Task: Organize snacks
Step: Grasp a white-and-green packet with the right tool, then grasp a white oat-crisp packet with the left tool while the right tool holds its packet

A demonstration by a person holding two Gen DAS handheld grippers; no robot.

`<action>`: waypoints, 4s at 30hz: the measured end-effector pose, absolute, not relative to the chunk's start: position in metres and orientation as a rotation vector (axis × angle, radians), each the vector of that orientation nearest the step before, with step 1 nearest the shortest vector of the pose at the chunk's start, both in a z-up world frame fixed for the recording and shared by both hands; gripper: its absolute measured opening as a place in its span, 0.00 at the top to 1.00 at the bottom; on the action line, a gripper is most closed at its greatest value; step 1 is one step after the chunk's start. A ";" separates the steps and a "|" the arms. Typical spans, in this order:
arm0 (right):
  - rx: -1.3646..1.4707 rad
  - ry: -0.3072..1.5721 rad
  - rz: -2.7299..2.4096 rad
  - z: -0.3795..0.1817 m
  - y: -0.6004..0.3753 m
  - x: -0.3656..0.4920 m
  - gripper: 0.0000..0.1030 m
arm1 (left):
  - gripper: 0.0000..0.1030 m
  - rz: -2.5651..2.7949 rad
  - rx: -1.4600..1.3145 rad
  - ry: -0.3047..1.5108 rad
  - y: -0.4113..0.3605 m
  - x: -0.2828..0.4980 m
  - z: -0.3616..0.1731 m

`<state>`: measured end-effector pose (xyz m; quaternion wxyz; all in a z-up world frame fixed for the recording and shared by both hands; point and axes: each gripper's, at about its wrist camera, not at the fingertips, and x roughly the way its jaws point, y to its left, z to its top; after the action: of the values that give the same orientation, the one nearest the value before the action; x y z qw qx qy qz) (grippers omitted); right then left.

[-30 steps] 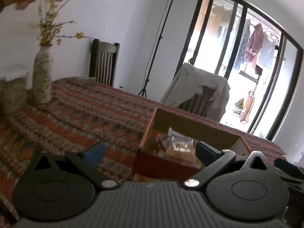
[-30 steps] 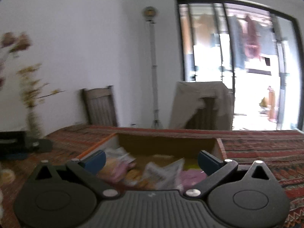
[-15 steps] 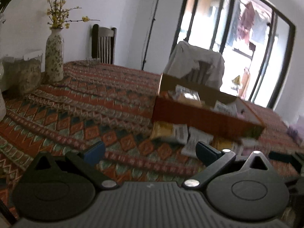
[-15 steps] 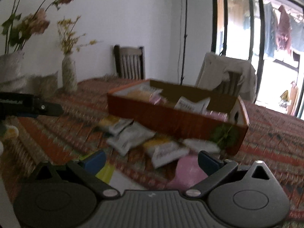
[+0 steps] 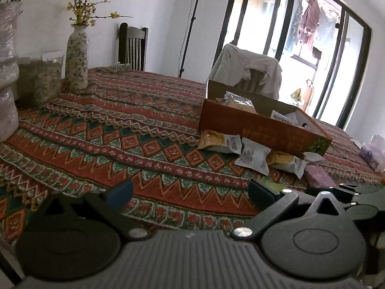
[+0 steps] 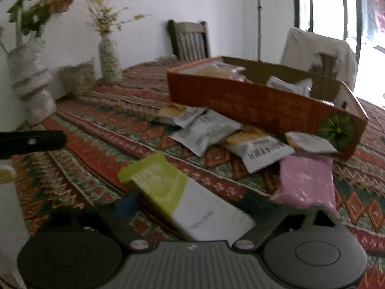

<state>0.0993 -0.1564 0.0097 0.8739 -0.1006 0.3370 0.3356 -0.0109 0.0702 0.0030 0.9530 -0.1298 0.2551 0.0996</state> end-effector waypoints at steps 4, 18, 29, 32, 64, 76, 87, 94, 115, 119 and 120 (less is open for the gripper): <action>-0.210 0.702 0.724 0.011 -0.159 0.086 0.59 | 0.00 0.207 -0.268 0.514 0.073 -0.012 0.005; -0.247 0.645 0.668 0.017 -0.151 0.066 0.65 | 0.00 0.187 -0.270 0.527 0.070 -0.006 0.002; -0.177 0.544 0.609 0.042 -0.170 0.064 0.65 | 0.00 0.179 -0.287 0.519 0.069 0.019 0.015; -0.182 0.577 0.608 0.031 -0.168 0.067 0.65 | 0.00 0.176 -0.289 0.536 0.069 0.021 0.009; -0.049 0.462 0.368 0.039 -0.212 0.123 0.67 | 0.00 0.173 -0.241 0.699 0.077 0.159 0.000; 0.044 0.385 0.319 0.031 -0.234 0.163 0.66 | 0.00 0.201 -0.220 0.742 0.068 0.200 -0.028; 0.084 0.392 0.357 0.026 -0.236 0.161 0.66 | 0.00 0.191 -0.132 0.724 0.055 0.202 -0.036; 0.089 0.363 0.342 0.028 -0.238 0.155 0.66 | 0.05 0.191 -0.127 0.717 0.054 0.200 -0.037; 0.089 0.351 0.351 0.028 -0.239 0.155 0.66 | 0.37 0.188 -0.089 0.671 0.046 0.187 -0.029; 0.097 0.335 0.356 0.029 -0.241 0.153 0.66 | 0.37 0.213 -0.054 0.620 0.040 0.172 -0.015; 0.095 0.329 0.355 0.030 -0.240 0.152 0.66 | 0.37 0.209 -0.051 0.608 0.038 0.167 -0.011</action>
<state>0.1520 -0.2405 0.0301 0.9697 0.0471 0.1628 0.1758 0.1669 0.0378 -0.0110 0.9485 -0.0253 0.2986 0.1025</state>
